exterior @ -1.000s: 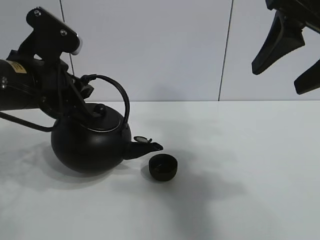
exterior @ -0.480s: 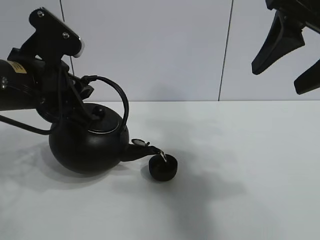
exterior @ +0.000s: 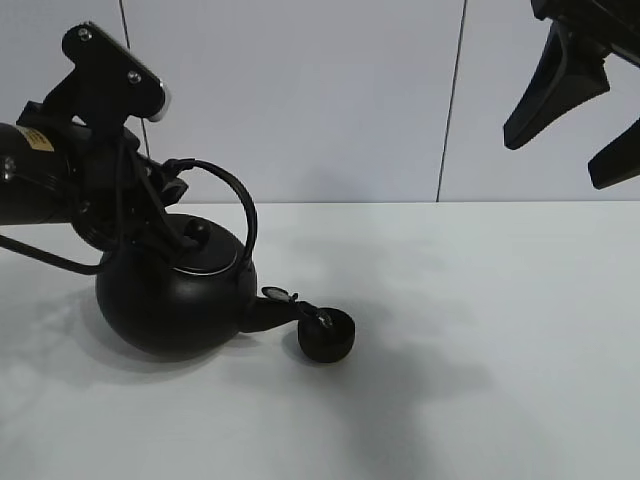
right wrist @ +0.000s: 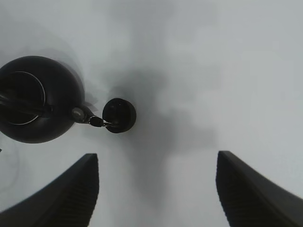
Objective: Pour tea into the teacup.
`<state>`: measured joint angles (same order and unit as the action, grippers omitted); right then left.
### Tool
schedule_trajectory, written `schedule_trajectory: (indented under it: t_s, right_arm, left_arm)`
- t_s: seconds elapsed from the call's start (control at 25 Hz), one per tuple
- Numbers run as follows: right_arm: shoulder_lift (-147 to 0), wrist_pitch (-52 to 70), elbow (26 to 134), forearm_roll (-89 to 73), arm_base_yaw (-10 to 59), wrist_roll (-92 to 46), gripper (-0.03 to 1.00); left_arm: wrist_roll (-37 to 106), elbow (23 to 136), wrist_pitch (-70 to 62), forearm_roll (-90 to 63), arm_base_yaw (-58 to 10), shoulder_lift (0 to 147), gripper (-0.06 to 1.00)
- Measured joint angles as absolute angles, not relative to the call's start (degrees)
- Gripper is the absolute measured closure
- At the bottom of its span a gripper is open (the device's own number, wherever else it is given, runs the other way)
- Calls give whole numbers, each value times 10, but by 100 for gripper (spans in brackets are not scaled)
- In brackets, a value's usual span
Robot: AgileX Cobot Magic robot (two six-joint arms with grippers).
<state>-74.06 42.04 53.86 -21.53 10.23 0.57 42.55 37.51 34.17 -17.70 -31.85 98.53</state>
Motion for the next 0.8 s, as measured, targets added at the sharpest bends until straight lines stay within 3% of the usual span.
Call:
schedule_trajectory:
  t_s: [0.48, 0.8]
  right_arm:
    - [-741, 420, 539, -215, 102, 6, 48]
    - [-741, 420, 539, -215, 102, 6, 48]
  left_arm:
    - [418, 375, 342, -194, -319, 985, 84]
    - [302, 375, 347, -193, -319, 985, 84]
